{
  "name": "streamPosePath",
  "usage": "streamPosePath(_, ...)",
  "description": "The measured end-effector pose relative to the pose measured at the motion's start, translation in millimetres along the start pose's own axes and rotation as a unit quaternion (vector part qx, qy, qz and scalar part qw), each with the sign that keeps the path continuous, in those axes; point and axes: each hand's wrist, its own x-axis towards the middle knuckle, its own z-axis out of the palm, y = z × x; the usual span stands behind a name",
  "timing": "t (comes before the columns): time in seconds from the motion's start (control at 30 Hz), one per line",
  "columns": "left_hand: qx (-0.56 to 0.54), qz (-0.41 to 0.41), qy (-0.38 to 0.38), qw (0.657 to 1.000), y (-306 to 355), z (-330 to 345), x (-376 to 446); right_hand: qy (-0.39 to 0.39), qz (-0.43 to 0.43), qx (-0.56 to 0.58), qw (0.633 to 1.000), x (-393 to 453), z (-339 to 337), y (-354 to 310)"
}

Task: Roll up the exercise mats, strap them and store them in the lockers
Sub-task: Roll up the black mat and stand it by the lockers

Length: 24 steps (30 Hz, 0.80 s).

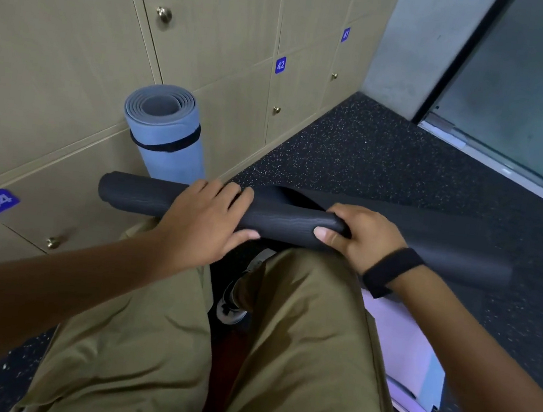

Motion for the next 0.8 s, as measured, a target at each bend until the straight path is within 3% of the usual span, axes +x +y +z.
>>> streamPosePath(0.2, -0.009, 0.024, -0.003, 1.0, -11, 12, 14, -0.08, 0.046, 0.048, 0.995, 17, -6, 4)
streamPosePath(0.3, -0.054, 0.04, -0.005, 0.998, -18, 18, 22, -0.048, 0.044, 0.018, 0.998, 17, -1, 3)
streamPosePath(0.4, -0.069, 0.038, -0.017, 0.997, -26, 20, 31, 0.01, -0.007, -0.096, 0.995, 12, 11, 6)
streamPosePath(0.53, -0.101, 0.009, -0.089, 0.991, -42, 23, 45, 0.082, -0.02, -0.201, 0.976, 17, 20, 22)
streamPosePath(0.67, -0.143, -0.03, -0.193, 0.97, -50, 17, 64, 0.062, -0.009, -0.239, 0.969, 40, 11, 32)
streamPosePath(0.8, -0.145, -0.063, -0.199, 0.967, -53, -5, 89, 0.068, -0.011, -0.259, 0.963, 61, -15, 36)
